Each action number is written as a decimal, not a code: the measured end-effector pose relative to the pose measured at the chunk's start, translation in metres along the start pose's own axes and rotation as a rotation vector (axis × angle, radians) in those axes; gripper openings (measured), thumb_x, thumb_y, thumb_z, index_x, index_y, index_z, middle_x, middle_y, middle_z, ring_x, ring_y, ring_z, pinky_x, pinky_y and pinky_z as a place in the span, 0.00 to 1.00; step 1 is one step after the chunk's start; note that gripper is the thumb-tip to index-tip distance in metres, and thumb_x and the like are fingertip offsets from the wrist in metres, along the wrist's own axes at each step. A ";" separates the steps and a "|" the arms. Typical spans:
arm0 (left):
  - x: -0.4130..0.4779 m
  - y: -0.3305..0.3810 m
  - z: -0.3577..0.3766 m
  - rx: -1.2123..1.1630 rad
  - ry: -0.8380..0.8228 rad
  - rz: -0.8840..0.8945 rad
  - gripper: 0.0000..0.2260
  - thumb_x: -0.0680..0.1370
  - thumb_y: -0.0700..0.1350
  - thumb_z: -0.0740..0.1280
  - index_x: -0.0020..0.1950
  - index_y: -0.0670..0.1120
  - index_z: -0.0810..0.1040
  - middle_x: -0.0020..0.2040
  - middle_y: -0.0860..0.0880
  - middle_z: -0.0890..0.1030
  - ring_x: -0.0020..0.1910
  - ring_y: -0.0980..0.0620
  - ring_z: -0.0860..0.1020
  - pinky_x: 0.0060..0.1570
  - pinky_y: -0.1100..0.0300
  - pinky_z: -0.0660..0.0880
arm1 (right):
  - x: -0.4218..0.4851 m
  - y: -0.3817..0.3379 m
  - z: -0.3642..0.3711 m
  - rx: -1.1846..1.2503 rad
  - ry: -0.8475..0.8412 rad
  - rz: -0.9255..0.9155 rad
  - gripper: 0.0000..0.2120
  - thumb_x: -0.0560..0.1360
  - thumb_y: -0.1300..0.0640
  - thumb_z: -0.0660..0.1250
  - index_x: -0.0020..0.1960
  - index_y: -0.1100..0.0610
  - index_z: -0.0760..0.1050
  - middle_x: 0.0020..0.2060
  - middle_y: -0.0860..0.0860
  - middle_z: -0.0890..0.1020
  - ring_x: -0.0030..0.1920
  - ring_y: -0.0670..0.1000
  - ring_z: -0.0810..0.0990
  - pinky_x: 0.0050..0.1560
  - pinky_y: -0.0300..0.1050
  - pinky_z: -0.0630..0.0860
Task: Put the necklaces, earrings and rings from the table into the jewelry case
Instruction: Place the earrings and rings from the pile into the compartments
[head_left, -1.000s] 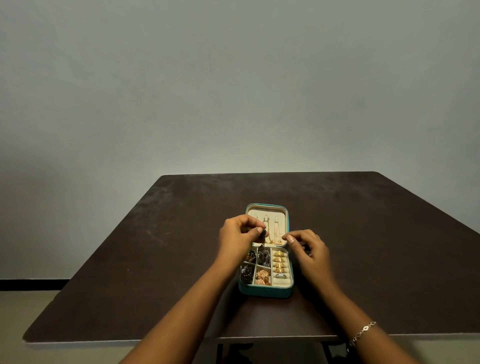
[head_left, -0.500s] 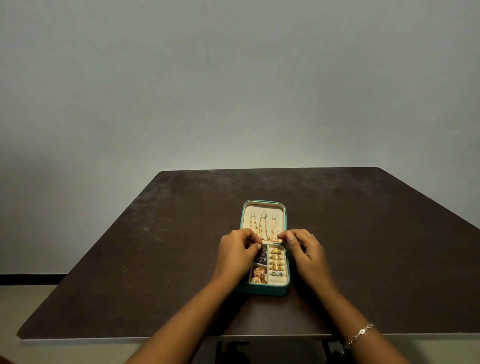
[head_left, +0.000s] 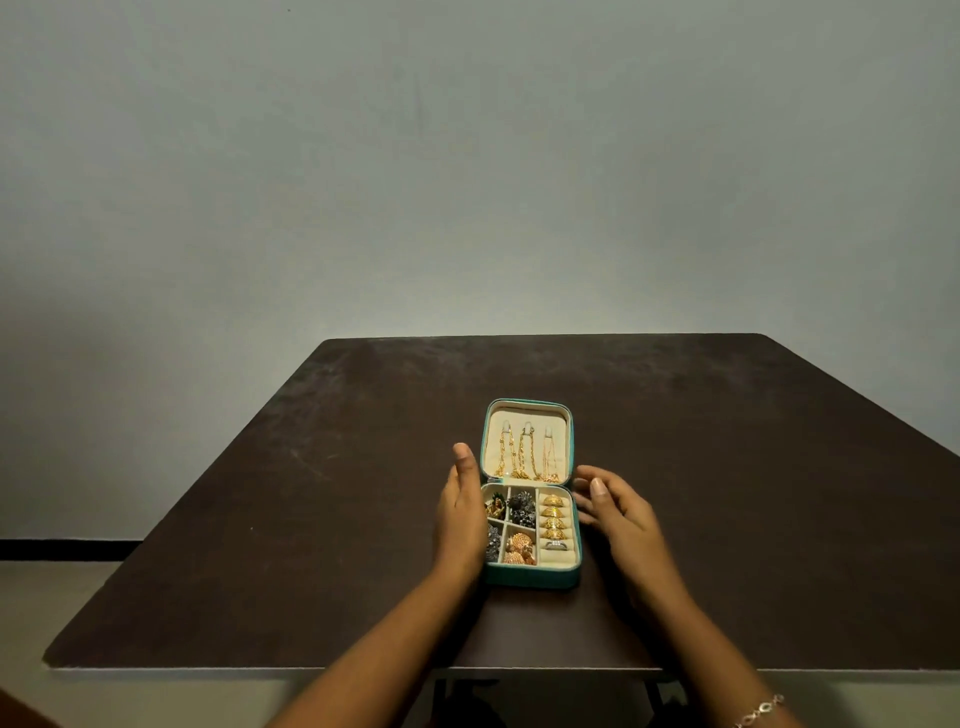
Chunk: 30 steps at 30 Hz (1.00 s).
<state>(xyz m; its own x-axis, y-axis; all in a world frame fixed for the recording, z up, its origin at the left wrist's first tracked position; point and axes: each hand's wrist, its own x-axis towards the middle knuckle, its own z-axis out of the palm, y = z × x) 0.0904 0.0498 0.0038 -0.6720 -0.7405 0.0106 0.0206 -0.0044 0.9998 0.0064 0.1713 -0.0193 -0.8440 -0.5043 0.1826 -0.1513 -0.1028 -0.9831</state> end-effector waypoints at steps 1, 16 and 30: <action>0.000 -0.002 0.001 -0.049 -0.026 -0.016 0.23 0.78 0.61 0.46 0.52 0.48 0.74 0.45 0.53 0.80 0.41 0.58 0.79 0.38 0.68 0.74 | -0.002 0.000 0.001 0.012 -0.031 0.019 0.11 0.80 0.61 0.54 0.53 0.53 0.74 0.48 0.46 0.79 0.48 0.42 0.78 0.43 0.32 0.77; 0.001 -0.021 0.045 0.022 -0.103 0.110 0.07 0.80 0.53 0.56 0.51 0.56 0.73 0.58 0.45 0.77 0.55 0.48 0.78 0.55 0.47 0.76 | 0.003 -0.003 -0.043 -0.336 -0.083 -0.022 0.12 0.80 0.57 0.54 0.58 0.46 0.72 0.56 0.49 0.79 0.52 0.44 0.79 0.52 0.46 0.77; -0.023 0.000 0.021 -0.054 0.372 0.510 0.07 0.78 0.45 0.60 0.51 0.45 0.76 0.48 0.51 0.79 0.45 0.64 0.77 0.41 0.74 0.71 | 0.004 -0.007 -0.025 -1.147 -0.243 -0.274 0.50 0.59 0.23 0.23 0.72 0.42 0.57 0.76 0.48 0.45 0.69 0.40 0.37 0.71 0.44 0.43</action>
<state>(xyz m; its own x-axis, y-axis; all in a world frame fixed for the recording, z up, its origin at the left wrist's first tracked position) 0.0897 0.0809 0.0035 -0.2658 -0.8425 0.4686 0.3141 0.3838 0.8683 -0.0088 0.1916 -0.0124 -0.6122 -0.7458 0.2628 -0.7839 0.5286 -0.3259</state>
